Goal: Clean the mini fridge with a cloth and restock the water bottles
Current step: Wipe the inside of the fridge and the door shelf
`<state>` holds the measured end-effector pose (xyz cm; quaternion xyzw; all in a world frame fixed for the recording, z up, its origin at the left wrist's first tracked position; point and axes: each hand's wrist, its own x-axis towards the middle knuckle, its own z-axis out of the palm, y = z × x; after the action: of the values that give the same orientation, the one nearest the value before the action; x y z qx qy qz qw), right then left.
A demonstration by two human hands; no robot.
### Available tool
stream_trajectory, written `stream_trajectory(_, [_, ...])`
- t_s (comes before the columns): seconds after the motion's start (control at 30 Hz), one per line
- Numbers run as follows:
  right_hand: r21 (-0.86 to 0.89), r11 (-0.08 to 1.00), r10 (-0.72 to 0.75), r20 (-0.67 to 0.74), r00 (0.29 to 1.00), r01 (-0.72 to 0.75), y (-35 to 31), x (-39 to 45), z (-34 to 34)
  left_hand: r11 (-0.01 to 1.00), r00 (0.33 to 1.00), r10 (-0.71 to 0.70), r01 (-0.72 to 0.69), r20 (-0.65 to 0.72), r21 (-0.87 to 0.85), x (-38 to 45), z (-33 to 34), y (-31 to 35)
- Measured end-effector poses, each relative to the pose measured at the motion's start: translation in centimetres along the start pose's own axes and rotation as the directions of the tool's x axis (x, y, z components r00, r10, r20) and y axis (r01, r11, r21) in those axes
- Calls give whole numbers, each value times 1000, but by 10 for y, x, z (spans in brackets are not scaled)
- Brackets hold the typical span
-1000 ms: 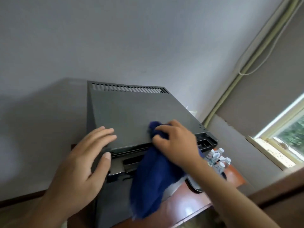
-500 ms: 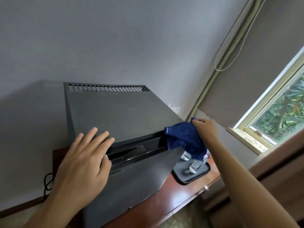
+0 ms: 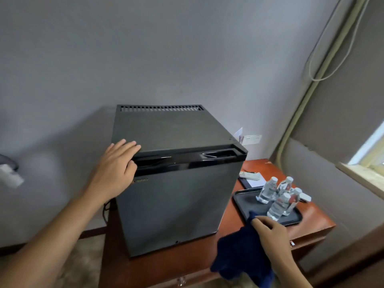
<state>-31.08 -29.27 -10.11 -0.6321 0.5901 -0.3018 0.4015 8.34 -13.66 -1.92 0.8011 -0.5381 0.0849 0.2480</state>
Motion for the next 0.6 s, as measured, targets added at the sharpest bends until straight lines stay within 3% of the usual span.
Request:
stream_trajectory(0.27, [157,965,-232,157,960,208,-14,-49,-18,974,973,-222,220,57,50,-23,-11,39])
stream_trajectory(0.43, [237,941,-296,235,926,241,-17,-76,-36,951,950,-306,307,-61,24,-95,-15,99])
stream_trajectory(0.5, [271,934,-309,286,907,232,-15,-91,-42,957,950,-289,286,-118,-36,-129,-18,135])
stream_trajectory(0.6, [336,898,-399,350,848,284,-17,-117,-62,990,980,-113,98,-164,-99,-179,-19,188])
